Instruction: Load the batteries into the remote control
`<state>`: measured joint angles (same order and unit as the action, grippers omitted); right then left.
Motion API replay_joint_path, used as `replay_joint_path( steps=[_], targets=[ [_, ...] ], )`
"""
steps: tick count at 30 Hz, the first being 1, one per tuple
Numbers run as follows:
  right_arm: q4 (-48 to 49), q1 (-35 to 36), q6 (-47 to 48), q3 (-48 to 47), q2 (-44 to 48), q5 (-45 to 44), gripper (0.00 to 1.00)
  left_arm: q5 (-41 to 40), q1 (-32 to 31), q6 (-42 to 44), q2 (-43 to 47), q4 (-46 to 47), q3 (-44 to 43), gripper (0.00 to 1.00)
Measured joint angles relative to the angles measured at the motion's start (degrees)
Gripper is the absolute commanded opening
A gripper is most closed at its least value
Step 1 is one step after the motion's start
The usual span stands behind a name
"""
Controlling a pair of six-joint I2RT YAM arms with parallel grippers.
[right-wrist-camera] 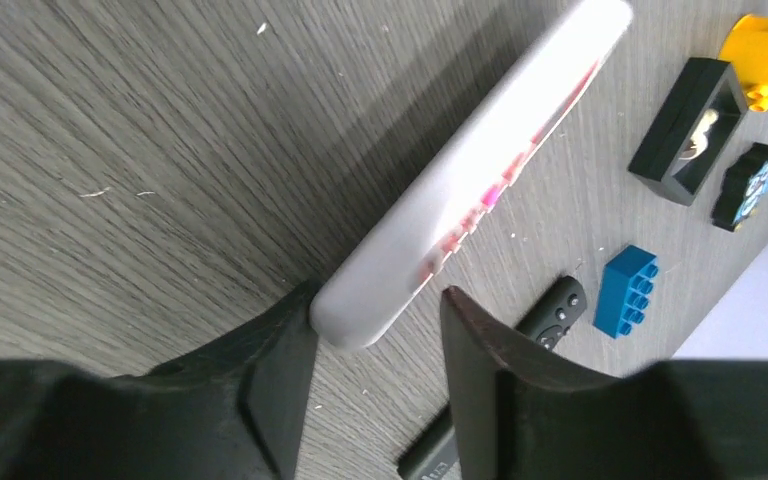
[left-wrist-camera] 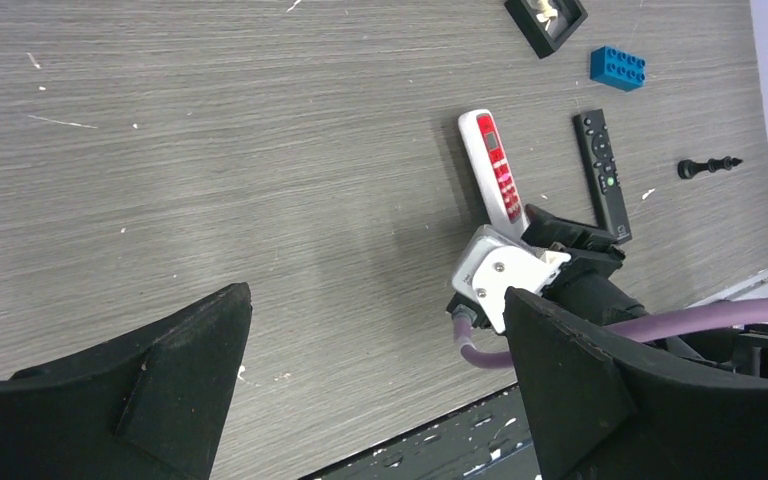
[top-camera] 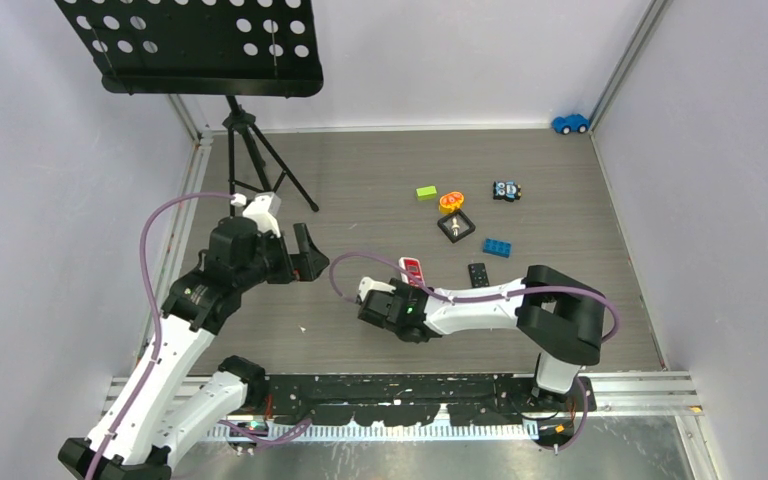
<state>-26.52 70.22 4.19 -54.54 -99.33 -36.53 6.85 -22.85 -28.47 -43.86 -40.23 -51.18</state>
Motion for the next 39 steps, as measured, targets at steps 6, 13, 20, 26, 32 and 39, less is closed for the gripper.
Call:
replay_joint_path(
  steps=[6, 13, 20, 26, 32, 39],
  targets=[
    [-1.51, 0.55, -1.07, -1.38, 1.73, 3.56, 0.75, -1.55, 0.07, 0.92, 0.04, -1.9, -1.97, 1.0],
    [-2.6, 1.01, -4.28, -0.35, 14.34, 10.78, 0.74, -1.86, 0.11, 1.42, 1.38, -2.16, -2.56, 1.0],
    [-2.03, 1.2, -10.14, 1.86, 36.72, -1.36, 0.74, -3.54, 0.11, 1.53, 5.27, -2.67, -2.56, 1.0],
    [-1.36, 1.2, -13.94, 3.17, 64.63, -20.94, 0.85, -4.22, 0.11, 2.73, 10.56, -3.39, -3.1, 1.0],
    [0.83, 1.07, -12.83, 3.17, 86.4, -40.06, 0.87, -3.76, 0.11, 4.02, 16.41, -3.34, -3.15, 1.0],
    [-8.35, 1.09, -19.26, 0.79, 87.21, -49.24, 0.88, -5.18, 0.11, 6.1, 18.51, -5.57, -4.7, 1.0]
  ],
)
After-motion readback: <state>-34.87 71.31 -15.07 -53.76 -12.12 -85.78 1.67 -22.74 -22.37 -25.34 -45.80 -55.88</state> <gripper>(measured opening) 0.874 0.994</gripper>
